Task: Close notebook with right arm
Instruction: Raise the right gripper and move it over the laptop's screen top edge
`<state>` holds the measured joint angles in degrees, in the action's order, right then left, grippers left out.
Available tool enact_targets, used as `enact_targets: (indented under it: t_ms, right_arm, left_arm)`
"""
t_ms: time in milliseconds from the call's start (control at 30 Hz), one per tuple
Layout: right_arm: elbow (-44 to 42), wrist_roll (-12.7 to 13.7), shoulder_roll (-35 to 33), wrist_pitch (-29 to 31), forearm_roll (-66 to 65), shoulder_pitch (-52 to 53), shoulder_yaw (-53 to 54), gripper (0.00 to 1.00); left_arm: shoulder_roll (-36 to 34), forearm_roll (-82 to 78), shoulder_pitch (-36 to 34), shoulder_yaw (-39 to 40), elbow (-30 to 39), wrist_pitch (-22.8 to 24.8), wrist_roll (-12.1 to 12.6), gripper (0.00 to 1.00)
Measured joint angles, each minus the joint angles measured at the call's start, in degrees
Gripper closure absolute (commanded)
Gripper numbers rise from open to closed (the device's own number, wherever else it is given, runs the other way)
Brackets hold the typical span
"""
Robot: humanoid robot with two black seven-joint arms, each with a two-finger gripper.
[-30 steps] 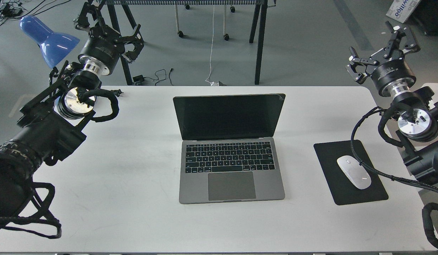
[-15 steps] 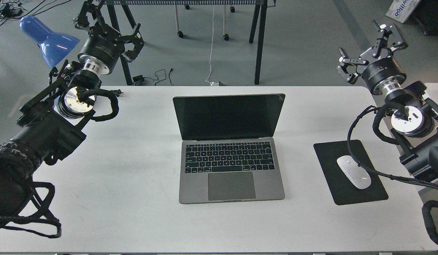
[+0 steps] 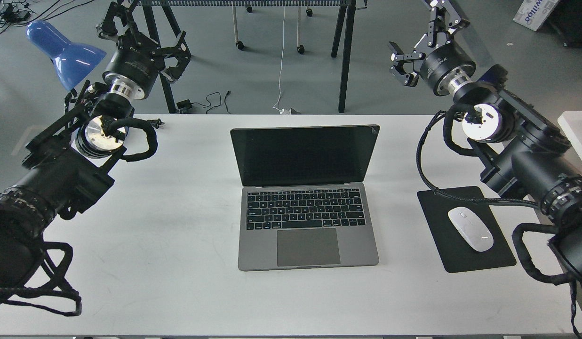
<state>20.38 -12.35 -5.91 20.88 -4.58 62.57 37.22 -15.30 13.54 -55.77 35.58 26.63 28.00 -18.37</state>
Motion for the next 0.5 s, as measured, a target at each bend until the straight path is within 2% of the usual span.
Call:
enact_targets:
  t_ms: [267,500]
  right_arm:
    - [-0.9,0.0,3.1,0.2,0.1,0.4,-7.8,0.00]
    - [6.3,0.7,3.6,-0.3,0.1,-2.7,-11.3,0.00]
  left_arm:
    - [0.0,0.0,0.1,0.0,0.1,0.0,0.0,0.00]
    - [0.0,0.0,0.1,0.0,0.1,0.0,0.0,0.00]
